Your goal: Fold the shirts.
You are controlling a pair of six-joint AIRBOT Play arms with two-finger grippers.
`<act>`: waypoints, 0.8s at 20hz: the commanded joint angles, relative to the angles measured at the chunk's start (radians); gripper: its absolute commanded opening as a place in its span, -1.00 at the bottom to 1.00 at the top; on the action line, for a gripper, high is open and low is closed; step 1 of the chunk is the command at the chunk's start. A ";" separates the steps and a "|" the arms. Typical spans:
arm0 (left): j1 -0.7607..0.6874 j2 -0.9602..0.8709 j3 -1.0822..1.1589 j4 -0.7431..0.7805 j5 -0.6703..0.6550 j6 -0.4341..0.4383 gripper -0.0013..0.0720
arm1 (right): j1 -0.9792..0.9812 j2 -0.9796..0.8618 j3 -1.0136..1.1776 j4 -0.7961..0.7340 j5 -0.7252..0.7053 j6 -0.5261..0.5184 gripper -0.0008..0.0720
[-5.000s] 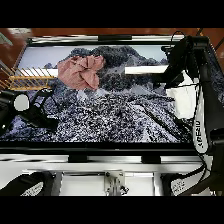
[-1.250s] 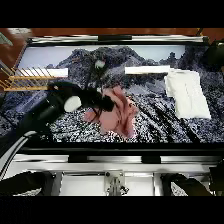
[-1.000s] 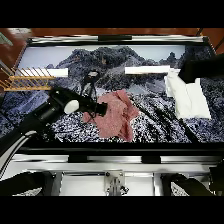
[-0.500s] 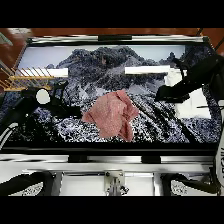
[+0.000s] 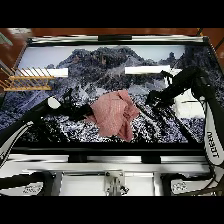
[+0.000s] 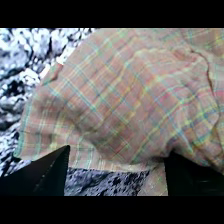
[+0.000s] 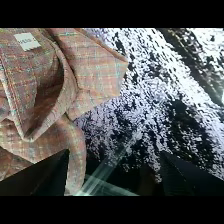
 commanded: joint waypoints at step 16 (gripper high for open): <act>0.002 0.016 0.011 -0.079 0.079 0.109 -0.89 | 0.121 -0.219 -0.001 0.011 0.138 0.071 0.33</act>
